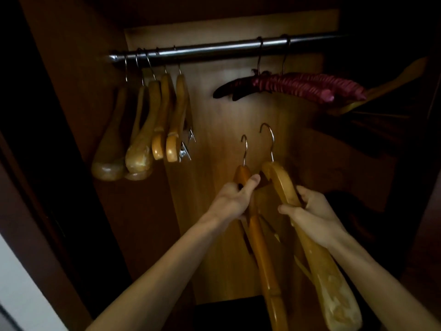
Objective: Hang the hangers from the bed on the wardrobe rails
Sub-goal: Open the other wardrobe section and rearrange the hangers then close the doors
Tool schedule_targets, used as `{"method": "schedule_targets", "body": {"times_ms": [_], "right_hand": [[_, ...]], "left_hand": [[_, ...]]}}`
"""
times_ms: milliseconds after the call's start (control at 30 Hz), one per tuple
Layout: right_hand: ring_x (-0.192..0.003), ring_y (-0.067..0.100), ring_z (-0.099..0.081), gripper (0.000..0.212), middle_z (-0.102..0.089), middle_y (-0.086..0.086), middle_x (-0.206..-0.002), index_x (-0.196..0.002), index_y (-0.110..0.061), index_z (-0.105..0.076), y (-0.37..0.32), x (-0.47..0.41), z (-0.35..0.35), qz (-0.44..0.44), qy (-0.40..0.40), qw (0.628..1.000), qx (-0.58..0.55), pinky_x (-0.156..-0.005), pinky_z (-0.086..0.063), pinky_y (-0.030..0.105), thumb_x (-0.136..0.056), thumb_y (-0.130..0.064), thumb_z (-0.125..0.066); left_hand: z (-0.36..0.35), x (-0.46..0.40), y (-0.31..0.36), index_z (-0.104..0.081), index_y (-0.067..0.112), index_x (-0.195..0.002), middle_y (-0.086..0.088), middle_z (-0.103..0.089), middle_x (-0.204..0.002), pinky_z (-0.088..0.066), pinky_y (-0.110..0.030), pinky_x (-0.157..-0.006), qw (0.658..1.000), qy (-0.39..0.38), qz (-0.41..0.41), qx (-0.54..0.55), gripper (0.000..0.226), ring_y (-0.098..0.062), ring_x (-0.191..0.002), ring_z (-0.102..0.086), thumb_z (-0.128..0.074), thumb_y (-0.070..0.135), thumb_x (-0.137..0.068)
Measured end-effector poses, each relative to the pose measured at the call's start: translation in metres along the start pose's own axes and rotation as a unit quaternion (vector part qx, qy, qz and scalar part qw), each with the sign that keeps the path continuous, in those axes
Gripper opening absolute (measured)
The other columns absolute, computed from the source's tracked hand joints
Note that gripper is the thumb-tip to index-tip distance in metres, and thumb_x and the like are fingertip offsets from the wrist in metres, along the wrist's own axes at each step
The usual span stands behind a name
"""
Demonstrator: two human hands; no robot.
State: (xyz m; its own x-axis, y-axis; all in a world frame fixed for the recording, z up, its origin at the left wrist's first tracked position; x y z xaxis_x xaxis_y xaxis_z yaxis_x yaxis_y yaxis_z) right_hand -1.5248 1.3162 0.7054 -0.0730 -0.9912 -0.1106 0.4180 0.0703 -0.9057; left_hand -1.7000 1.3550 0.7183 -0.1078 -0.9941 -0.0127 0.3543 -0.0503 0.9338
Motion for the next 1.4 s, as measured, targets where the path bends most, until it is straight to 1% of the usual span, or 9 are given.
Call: {"method": "schedule_targets", "body": {"times_ms": [133,300,400,467,567,667,1167,1300,1400], "right_hand": [[-0.118,0.019,-0.058,0.073,-0.057,0.002,-0.140,-0.155,-0.017,-0.037,-0.061,-0.019,0.019,0.074,0.045,0.996,0.030,-0.101,-0.049,0.039,-0.090,-0.024,-0.071],[-0.099,0.022,-0.069,0.056,-0.072,0.005,-0.110,-0.136,-0.016,-0.060,-0.121,-0.048,0.037,0.114,0.060,0.990,0.053,-0.090,-0.057,0.042,-0.083,-0.031,-0.072],[-0.085,0.018,-0.071,0.022,-0.075,-0.002,-0.088,-0.099,-0.022,-0.075,-0.152,-0.066,0.047,0.134,0.081,0.987,0.032,-0.080,-0.060,0.038,-0.078,-0.029,-0.072],[-0.082,0.016,-0.071,0.015,-0.073,-0.004,-0.084,-0.090,-0.024,-0.074,-0.172,-0.080,0.046,0.153,0.082,0.985,0.020,-0.078,-0.060,0.035,-0.076,-0.028,-0.073],[-0.088,0.017,-0.067,0.029,-0.070,-0.002,-0.095,-0.100,-0.020,-0.074,-0.199,-0.103,0.045,0.170,0.091,0.981,0.024,-0.076,-0.056,0.032,-0.074,-0.032,-0.074],[-0.065,0.007,-0.060,0.009,-0.064,-0.006,-0.074,-0.075,-0.024,-0.067,-0.221,-0.126,0.042,0.182,0.103,0.978,0.014,-0.053,-0.042,0.023,-0.074,-0.030,-0.075],[-0.071,0.016,-0.065,0.007,-0.069,0.001,-0.078,-0.082,-0.019,-0.072,-0.189,-0.186,0.014,0.131,0.092,0.987,0.021,-0.058,-0.049,0.027,-0.077,-0.023,-0.071],[-0.073,0.013,-0.062,0.005,-0.065,-0.007,-0.075,-0.077,-0.025,-0.066,-0.183,-0.185,0.008,0.151,0.099,0.984,0.015,-0.067,-0.049,0.028,-0.078,-0.021,-0.069],[-0.077,0.017,-0.063,0.005,-0.064,-0.007,-0.075,-0.080,-0.025,-0.066,-0.183,-0.184,0.004,0.154,0.079,0.985,0.016,-0.066,-0.045,0.026,-0.082,-0.024,-0.070]], "left_hand": [[0.029,-0.012,0.071,-0.057,0.025,-0.087,0.003,-0.076,-0.070,-0.047,-0.016,-0.040,0.998,0.048,-0.039,-0.020,0.042,-0.008,-0.062,-0.073,-0.046,0.064,-0.097],[0.067,-0.035,0.139,-0.059,0.016,-0.122,-0.007,-0.066,-0.101,-0.042,-0.029,-0.056,0.995,0.098,-0.033,-0.004,0.049,-0.022,-0.089,-0.064,-0.040,0.056,-0.102],[0.092,-0.052,0.165,-0.055,0.015,-0.136,-0.014,-0.064,-0.122,-0.051,-0.038,-0.078,0.991,0.124,-0.042,0.003,0.062,-0.031,-0.109,-0.062,-0.042,0.063,-0.098],[0.109,-0.068,0.177,-0.062,0.015,-0.123,-0.011,-0.066,-0.105,-0.051,-0.044,-0.095,0.988,0.141,-0.057,0.007,0.060,-0.027,-0.097,-0.064,-0.044,0.066,-0.095],[0.136,-0.093,0.189,-0.064,0.017,-0.101,-0.005,-0.064,-0.081,-0.053,-0.038,-0.089,0.983,0.173,-0.062,0.019,0.052,-0.018,-0.069,-0.059,-0.041,0.064,-0.098],[0.151,-0.114,0.195,-0.062,0.018,-0.094,-0.001,-0.062,-0.068,-0.052,-0.034,-0.073,0.980,0.189,-0.056,0.034,0.052,-0.014,-0.055,-0.055,-0.039,0.064,-0.098],[0.127,-0.148,0.175,-0.060,0.015,-0.095,-0.007,-0.059,-0.077,-0.050,-0.046,-0.099,0.985,0.170,-0.019,0.009,0.054,-0.024,-0.075,-0.056,-0.037,0.063,-0.100],[0.122,-0.146,0.165,-0.060,0.015,-0.088,-0.007,-0.058,-0.075,-0.050,-0.045,-0.097,0.982,0.186,-0.015,-0.012,0.054,-0.026,-0.077,-0.057,-0.036,0.061,-0.101],[0.123,-0.142,0.170,-0.058,0.015,-0.089,-0.008,-0.062,-0.084,-0.052,-0.034,-0.073,0.983,0.179,-0.011,-0.034,0.056,-0.024,-0.080,-0.060,-0.032,0.062,-0.102]]}}
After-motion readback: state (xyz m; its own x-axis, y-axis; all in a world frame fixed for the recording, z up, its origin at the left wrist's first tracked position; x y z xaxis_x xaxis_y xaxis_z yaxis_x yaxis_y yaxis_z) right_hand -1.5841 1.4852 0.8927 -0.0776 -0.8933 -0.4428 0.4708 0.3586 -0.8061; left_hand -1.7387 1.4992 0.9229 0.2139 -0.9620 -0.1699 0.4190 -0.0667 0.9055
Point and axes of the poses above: each hand's wrist, its own x-axis away from the middle knuckle, its own z-axis out of the back of the hand, y = z × x, the point moved 9 cm from there along -x, towards the middle knuckle
